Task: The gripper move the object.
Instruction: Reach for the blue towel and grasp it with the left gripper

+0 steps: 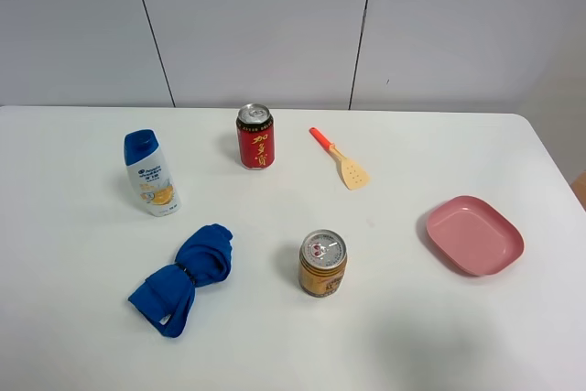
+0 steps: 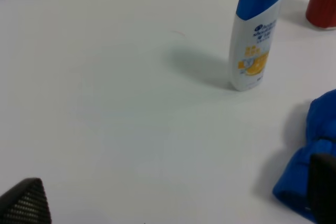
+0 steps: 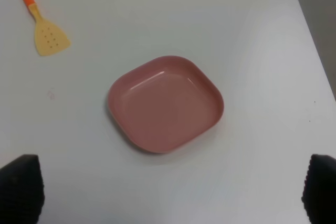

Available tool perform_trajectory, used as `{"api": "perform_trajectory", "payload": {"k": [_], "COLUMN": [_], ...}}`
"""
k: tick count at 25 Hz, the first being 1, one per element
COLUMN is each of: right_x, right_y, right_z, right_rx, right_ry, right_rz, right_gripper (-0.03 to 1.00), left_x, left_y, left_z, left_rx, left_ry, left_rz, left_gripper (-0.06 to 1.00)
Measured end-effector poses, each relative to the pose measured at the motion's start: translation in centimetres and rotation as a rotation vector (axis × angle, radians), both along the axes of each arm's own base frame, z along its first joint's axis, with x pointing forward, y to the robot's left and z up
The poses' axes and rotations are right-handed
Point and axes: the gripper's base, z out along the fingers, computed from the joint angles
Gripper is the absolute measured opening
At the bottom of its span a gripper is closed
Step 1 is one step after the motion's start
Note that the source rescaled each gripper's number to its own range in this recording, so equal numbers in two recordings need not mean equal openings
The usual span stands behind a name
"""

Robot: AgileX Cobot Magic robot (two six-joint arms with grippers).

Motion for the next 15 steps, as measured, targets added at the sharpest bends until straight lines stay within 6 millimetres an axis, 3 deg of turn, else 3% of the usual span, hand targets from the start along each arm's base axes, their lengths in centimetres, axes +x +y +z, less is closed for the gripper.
{"api": "perform_trajectory", "payload": {"k": [8, 15], "right_x": [0.0, 0.0], "right_y": [0.0, 0.0], "right_z": [0.0, 0.0], "right_rx": [0.0, 0.0], "right_ry": [0.0, 0.0], "right_rz": [0.0, 0.0], "right_gripper": [1.0, 1.0], "left_x": [0.3, 3.8], "left_y": [0.0, 0.1], "left_z": [0.0, 1.5], "left_rx": [-0.001, -0.005], "left_ry": [0.019, 0.187], "left_rz": [0.0, -0.027], "left_gripper": [1.0, 1.0]}}
